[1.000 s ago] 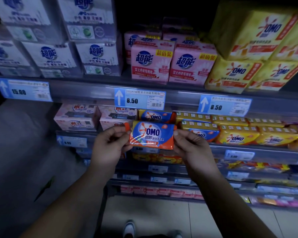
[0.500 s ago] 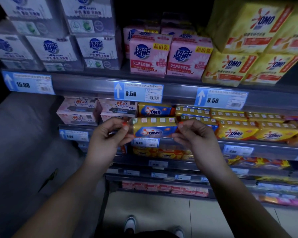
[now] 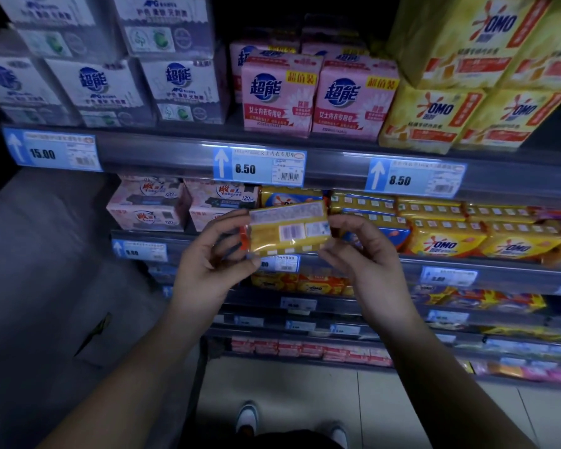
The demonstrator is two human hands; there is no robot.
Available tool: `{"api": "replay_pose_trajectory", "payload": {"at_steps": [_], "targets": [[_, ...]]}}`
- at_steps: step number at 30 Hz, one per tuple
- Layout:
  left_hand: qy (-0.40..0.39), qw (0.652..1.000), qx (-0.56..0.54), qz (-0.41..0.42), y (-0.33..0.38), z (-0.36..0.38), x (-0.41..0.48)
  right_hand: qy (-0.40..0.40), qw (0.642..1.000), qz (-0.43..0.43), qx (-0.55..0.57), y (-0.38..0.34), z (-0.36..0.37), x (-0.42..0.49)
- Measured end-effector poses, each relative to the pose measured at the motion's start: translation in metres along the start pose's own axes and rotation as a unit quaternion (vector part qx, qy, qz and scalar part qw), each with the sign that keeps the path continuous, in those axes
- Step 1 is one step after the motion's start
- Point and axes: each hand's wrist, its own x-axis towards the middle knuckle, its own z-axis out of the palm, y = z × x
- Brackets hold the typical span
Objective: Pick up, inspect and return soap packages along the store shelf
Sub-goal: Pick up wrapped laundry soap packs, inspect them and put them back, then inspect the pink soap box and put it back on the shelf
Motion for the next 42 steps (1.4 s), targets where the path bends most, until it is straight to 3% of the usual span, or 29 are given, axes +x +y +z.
{"api": "replay_pose_trajectory", "payload": {"at_steps": [2,6,10,18,23,29,35,39,42], "targets": [[-0.002,0.999,0.042,-0.017,0.002,0.003,-0.001,0.004,1.000,-0.003,0.007,-0.001,0.000,0.001],[0.061,0.989,0.132,0.013,0.001,0.012,0.003,0.029,0.996,-0.014,-0.079,-0.002,0.000,0.004],[0.116,0.985,0.128,0.013,-0.001,0.016,0.017,0.075,0.993,-0.005,-0.094,0.000,0.001,0.005],[0.141,0.974,0.178,-0.001,-0.019,0.028,0.034,0.068,0.989,0.042,-0.124,0.007,0.010,0.006],[0.091,0.966,0.236,-0.062,-0.033,0.035,0.026,0.077,0.983,0.071,-0.153,0.019,0.018,0.004],[0.054,0.966,0.247,-0.062,-0.030,0.035,0.017,0.103,0.973,0.091,-0.186,0.026,0.018,0.003],[0.103,0.954,0.282,-0.006,-0.020,0.006,0.012,0.156,0.965,0.016,-0.211,0.010,0.016,-0.001],[0.212,0.941,0.265,0.003,-0.018,-0.025,0.018,0.051,0.974,0.005,-0.222,0.008,0.056,0.005],[0.197,0.933,0.300,-0.015,-0.017,-0.035,0.023,-0.030,0.964,0.041,-0.261,0.023,0.100,0.011]]}}
